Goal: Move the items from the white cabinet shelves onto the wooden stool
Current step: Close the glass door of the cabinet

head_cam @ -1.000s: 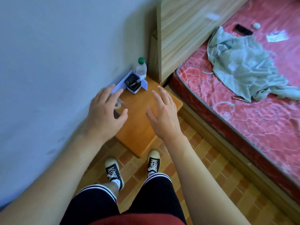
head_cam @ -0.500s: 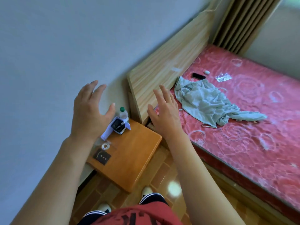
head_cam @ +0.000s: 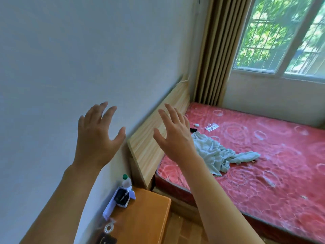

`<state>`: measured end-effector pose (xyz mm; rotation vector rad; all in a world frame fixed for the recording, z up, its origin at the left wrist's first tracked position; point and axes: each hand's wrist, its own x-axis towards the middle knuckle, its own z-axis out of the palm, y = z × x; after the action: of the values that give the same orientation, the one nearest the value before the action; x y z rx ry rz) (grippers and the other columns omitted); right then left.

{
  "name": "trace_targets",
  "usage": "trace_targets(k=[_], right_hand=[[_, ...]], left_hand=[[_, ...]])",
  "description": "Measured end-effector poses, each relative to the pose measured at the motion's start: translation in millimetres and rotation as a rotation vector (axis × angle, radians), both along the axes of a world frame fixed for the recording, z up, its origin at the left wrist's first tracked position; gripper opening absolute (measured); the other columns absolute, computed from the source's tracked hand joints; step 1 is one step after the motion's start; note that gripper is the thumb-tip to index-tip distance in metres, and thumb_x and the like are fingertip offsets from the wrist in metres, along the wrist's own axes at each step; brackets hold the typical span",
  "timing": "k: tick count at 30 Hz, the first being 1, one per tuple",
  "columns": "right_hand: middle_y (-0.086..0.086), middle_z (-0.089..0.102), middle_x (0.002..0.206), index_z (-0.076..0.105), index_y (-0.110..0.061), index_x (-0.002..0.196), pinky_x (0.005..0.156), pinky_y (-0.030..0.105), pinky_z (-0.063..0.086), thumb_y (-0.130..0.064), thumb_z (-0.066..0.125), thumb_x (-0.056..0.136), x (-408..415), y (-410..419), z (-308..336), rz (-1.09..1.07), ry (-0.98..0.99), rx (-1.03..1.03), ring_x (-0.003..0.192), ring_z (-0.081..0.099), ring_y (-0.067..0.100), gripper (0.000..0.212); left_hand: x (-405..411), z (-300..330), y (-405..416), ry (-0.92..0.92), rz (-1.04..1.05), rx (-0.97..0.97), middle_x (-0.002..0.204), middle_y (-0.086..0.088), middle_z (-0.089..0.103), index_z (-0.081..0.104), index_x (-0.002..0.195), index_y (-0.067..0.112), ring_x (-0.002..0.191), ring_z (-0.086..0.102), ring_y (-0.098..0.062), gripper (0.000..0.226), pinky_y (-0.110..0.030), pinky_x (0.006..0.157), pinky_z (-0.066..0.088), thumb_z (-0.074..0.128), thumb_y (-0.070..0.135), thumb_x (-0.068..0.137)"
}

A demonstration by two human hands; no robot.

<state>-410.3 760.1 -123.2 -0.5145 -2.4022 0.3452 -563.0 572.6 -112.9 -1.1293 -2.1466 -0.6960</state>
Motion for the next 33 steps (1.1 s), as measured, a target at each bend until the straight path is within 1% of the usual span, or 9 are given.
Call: trace_targets(k=[2, 5, 11, 13, 16, 18, 20, 27, 33], right_hand=[[0.002, 0.026, 0.172, 0.042, -0.021, 0.157, 0.128, 0.049, 0.015, -0.044, 0.055, 0.101, 5.9, -11.9, 18.0, -0.036, 0.028, 0.022, 0.159, 0.02, 0.027, 0.062], [0.003, 0.027, 0.171, 0.041, -0.021, 0.158, 0.129, 0.052, 0.02, -0.045, 0.054, 0.101, 15.0, -33.4, 41.5, -0.103, 0.061, 0.066, 0.159, 0.022, 0.028, 0.063], [0.003, 0.03, 0.17, 0.044, -0.021, 0.156, 0.125, 0.055, 0.027, -0.048, 0.054, 0.099, 39.1, -86.6, 83.5, -0.194, 0.108, 0.133, 0.158, 0.025, 0.026, 0.064], [0.004, 0.032, 0.169, 0.046, -0.02, 0.155, 0.127, 0.054, 0.026, -0.047, 0.055, 0.098, 54.3, -102.5, 95.9, -0.23, 0.134, 0.153, 0.157, 0.026, 0.026, 0.063], [0.005, 0.033, 0.168, 0.046, -0.019, 0.154, 0.128, 0.048, 0.024, -0.047, 0.055, 0.099, 84.5, -124.0, 112.6, -0.302, 0.15, 0.194, 0.156, 0.027, 0.026, 0.063], [0.005, 0.032, 0.169, 0.045, -0.019, 0.155, 0.128, 0.046, 0.023, -0.047, 0.054, 0.1, 108.3, -137.0, 121.1, -0.356, 0.143, 0.213, 0.156, 0.027, 0.026, 0.062], [0.005, 0.031, 0.169, 0.045, -0.019, 0.155, 0.128, 0.048, 0.024, -0.048, 0.053, 0.1, 133.9, -148.5, 128.7, -0.405, 0.133, 0.226, 0.157, 0.026, 0.025, 0.062], [0.006, 0.035, 0.167, 0.048, -0.018, 0.152, 0.124, 0.049, 0.028, -0.043, 0.058, 0.099, 223.8, -172.5, 150.8, -0.552, 0.117, 0.294, 0.153, 0.032, 0.028, 0.059], [0.004, 0.035, 0.167, 0.049, -0.018, 0.152, 0.122, 0.052, 0.032, -0.045, 0.055, 0.099, 302.1, -174.8, 164.8, -0.636, 0.124, 0.324, 0.151, 0.034, 0.028, 0.059]], left_hand=[[-1.0, 15.1, -7.9, 0.016, -0.034, 0.022, 0.154, -0.013, 0.049, 0.054, 0.146, 0.011, 0.145, 0.043, -0.036, 0.063, -0.062, 0.112, 0.038, 0.053, 0.048, 0.094], [-0.6, 35.9, -22.5, 0.031, -0.089, 0.036, 0.155, -0.012, 0.049, 0.054, 0.146, 0.013, 0.146, 0.042, -0.035, 0.063, -0.062, 0.114, 0.037, 0.053, 0.048, 0.095], [7.2, 75.1, -56.6, 0.07, -0.205, 0.08, 0.156, -0.011, 0.048, 0.052, 0.148, 0.014, 0.147, 0.041, -0.033, 0.062, -0.064, 0.115, 0.035, 0.053, 0.048, 0.096], [14.0, 87.2, -65.1, 0.084, -0.247, 0.095, 0.155, -0.011, 0.049, 0.052, 0.148, 0.014, 0.147, 0.041, -0.033, 0.062, -0.063, 0.115, 0.035, 0.052, 0.048, 0.096], [31.4, 100.3, -70.4, 0.09, -0.32, 0.11, 0.155, -0.011, 0.049, 0.052, 0.148, 0.014, 0.147, 0.042, -0.032, 0.062, -0.062, 0.116, 0.036, 0.052, 0.049, 0.096], [47.0, 106.1, -69.7, 0.091, -0.384, 0.12, 0.154, -0.011, 0.05, 0.053, 0.147, 0.014, 0.146, 0.043, -0.033, 0.062, -0.061, 0.115, 0.037, 0.054, 0.047, 0.095], [66.1, 111.6, -66.6, 0.091, -0.451, 0.132, 0.152, -0.012, 0.052, 0.054, 0.146, 0.014, 0.144, 0.045, -0.033, 0.061, -0.059, 0.115, 0.037, 0.056, 0.046, 0.094], [145.1, 128.8, -60.4, 0.058, -0.629, 0.162, 0.148, -0.011, 0.054, 0.056, 0.145, 0.014, 0.141, 0.048, -0.032, 0.062, -0.056, 0.114, 0.038, 0.055, 0.049, 0.093], [217.5, 140.5, -40.2, 0.048, -0.715, 0.188, 0.149, -0.009, 0.053, 0.052, 0.147, 0.017, 0.139, 0.049, -0.032, 0.063, -0.06, 0.113, 0.039, 0.06, 0.046, 0.092]])
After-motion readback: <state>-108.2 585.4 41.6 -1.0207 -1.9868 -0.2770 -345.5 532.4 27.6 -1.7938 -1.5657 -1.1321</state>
